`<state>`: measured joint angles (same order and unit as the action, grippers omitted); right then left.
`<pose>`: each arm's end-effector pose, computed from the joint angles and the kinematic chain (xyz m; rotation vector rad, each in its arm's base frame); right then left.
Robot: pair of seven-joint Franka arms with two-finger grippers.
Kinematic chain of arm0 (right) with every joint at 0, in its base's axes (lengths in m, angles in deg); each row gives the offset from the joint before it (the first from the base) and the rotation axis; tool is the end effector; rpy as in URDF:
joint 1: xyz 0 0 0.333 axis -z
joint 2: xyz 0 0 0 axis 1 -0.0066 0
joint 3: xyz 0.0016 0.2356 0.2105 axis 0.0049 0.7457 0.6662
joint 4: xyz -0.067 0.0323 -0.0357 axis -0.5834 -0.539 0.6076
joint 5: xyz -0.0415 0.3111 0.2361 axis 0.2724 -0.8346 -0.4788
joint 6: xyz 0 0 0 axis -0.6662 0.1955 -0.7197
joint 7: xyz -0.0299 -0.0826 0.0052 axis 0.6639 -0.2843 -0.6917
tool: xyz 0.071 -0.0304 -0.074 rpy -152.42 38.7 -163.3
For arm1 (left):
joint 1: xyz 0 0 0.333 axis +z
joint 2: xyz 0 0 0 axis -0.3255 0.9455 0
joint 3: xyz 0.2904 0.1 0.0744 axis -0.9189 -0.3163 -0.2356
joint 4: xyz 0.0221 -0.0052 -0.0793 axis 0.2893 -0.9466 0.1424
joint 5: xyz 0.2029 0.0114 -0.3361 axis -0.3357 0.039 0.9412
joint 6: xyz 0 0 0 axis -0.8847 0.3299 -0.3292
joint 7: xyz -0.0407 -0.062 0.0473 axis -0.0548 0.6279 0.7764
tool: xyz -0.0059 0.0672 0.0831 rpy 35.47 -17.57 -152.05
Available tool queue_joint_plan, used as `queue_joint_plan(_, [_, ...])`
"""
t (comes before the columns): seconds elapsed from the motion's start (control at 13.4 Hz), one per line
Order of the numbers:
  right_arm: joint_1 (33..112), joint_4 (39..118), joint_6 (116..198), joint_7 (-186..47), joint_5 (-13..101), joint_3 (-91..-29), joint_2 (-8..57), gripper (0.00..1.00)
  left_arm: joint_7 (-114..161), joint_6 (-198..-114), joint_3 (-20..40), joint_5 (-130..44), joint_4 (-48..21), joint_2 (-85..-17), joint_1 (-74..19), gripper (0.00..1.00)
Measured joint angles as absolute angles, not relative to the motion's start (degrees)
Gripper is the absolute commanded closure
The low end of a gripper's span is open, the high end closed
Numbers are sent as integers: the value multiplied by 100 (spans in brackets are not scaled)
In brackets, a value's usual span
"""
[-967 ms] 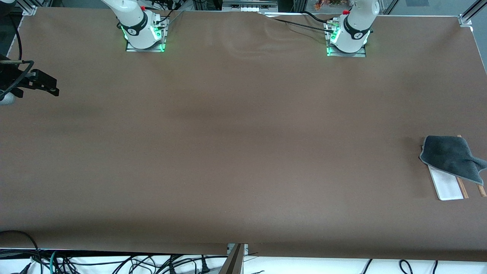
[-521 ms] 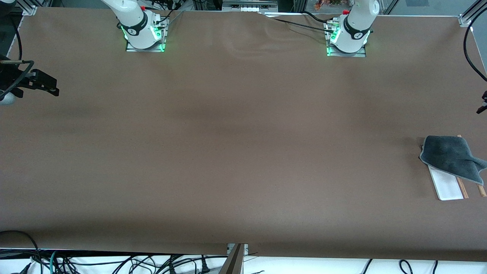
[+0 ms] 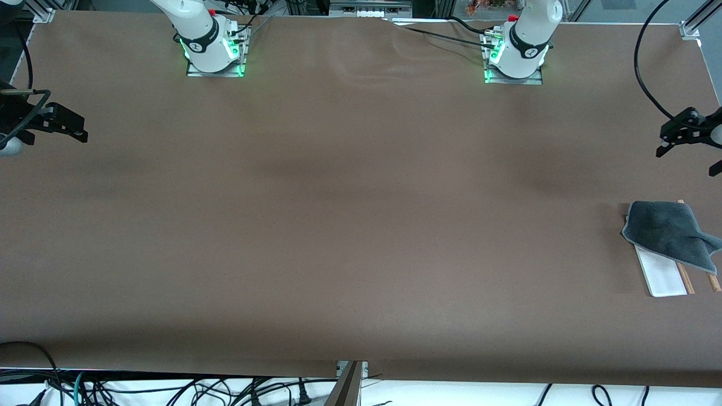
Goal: Pass towel and hang on rack
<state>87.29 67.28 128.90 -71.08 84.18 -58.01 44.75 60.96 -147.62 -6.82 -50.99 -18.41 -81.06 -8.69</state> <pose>0.5680 -0.0160 0.6095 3.0841 0.1403 -0.0933 0.5461 0.0816 0.5807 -3.0374 0.5939 -0.2331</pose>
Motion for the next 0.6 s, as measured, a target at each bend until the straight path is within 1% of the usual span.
queue_joint_plan(0.22, [8729,6728,12890,-7108,8418,-5801,4475,0,5022,-14657,-461,-5231,-1942,-8213,-1097,0])
queue_joint_plan(0.6, [8729,6727,12890,-7108,8418,-5801,4475,0,3538,-14178,-102,-5243,-1942,-8228,-1131,0])
